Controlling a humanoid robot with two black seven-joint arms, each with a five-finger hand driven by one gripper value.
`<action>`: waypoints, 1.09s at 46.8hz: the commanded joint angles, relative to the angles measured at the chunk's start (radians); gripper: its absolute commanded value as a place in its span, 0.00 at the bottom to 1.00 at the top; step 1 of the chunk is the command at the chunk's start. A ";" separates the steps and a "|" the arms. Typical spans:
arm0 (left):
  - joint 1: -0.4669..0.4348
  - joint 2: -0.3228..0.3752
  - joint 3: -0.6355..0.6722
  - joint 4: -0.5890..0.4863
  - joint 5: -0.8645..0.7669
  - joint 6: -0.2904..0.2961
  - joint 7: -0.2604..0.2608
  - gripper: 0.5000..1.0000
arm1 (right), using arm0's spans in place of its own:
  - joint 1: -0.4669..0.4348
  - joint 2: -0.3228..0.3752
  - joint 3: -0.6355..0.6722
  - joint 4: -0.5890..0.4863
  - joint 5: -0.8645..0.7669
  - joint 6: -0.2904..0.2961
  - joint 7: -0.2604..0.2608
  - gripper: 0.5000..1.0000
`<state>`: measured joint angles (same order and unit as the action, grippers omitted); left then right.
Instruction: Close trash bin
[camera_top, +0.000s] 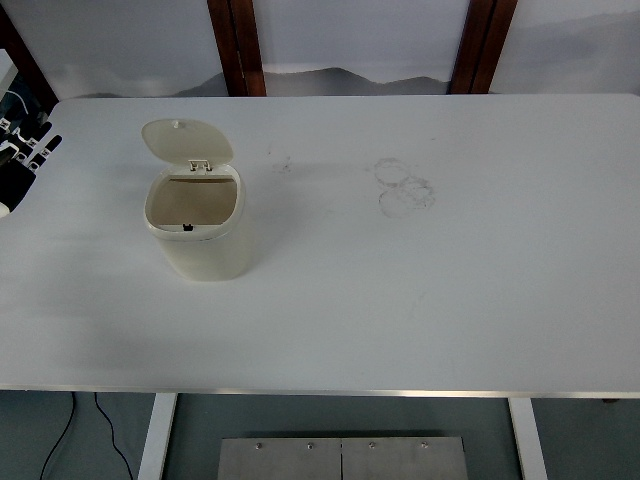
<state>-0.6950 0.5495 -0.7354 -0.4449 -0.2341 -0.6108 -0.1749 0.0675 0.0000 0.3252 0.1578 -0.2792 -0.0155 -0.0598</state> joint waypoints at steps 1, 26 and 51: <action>0.000 0.003 0.001 0.000 0.001 0.000 0.000 1.00 | 0.000 0.000 0.000 -0.001 0.000 0.000 0.000 0.99; -0.005 0.004 -0.001 0.000 0.001 0.000 0.000 1.00 | 0.000 0.000 0.000 0.000 0.000 0.000 0.000 0.99; -0.008 0.004 0.001 0.000 0.002 0.000 0.000 1.00 | 0.000 0.000 0.000 0.000 0.000 0.000 0.000 0.99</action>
<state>-0.7013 0.5537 -0.7350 -0.4449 -0.2332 -0.6109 -0.1748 0.0675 0.0000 0.3252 0.1577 -0.2792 -0.0152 -0.0598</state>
